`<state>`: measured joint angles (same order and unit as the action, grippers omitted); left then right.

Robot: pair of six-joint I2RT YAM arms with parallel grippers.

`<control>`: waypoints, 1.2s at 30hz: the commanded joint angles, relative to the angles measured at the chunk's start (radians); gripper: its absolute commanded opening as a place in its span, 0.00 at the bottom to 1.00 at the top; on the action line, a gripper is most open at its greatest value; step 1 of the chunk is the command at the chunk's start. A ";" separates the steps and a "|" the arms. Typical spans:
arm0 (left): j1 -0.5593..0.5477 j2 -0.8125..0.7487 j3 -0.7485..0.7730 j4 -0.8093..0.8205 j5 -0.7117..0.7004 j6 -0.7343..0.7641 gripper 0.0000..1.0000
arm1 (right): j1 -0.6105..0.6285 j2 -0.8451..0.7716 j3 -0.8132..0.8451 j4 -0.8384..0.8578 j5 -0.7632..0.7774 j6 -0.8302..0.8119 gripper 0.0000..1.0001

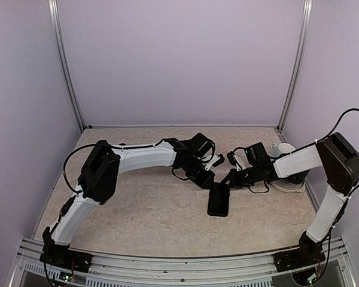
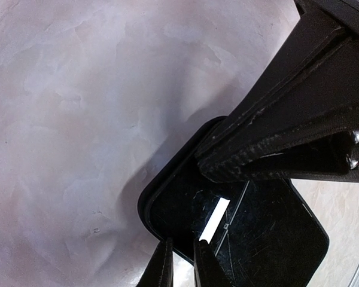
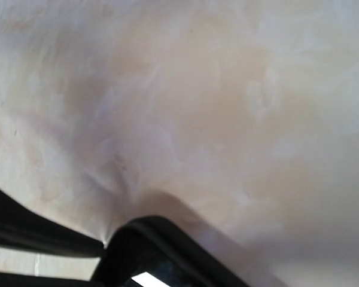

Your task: Put the phone into the phone case

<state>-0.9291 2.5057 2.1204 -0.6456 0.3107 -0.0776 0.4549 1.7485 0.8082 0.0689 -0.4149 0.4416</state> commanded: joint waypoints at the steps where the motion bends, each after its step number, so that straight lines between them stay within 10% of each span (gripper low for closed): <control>1: -0.103 0.158 -0.036 -0.137 0.077 0.051 0.14 | -0.007 0.039 -0.059 -0.145 0.086 0.005 0.00; 21: -0.107 0.287 0.097 -0.288 0.117 0.050 0.03 | -0.007 -0.073 -0.033 -0.185 0.092 0.010 0.00; 27: -0.064 -0.039 -0.266 0.222 0.048 -0.048 0.00 | -0.007 -0.167 -0.027 -0.202 0.131 0.020 0.00; 36: -0.033 -0.343 -0.435 0.473 0.092 -0.141 0.31 | -0.010 -0.180 -0.009 -0.247 0.156 0.021 0.45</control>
<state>-0.9726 2.2356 1.6726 -0.2760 0.3874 -0.1482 0.4530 1.5829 0.7830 -0.1299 -0.2844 0.4610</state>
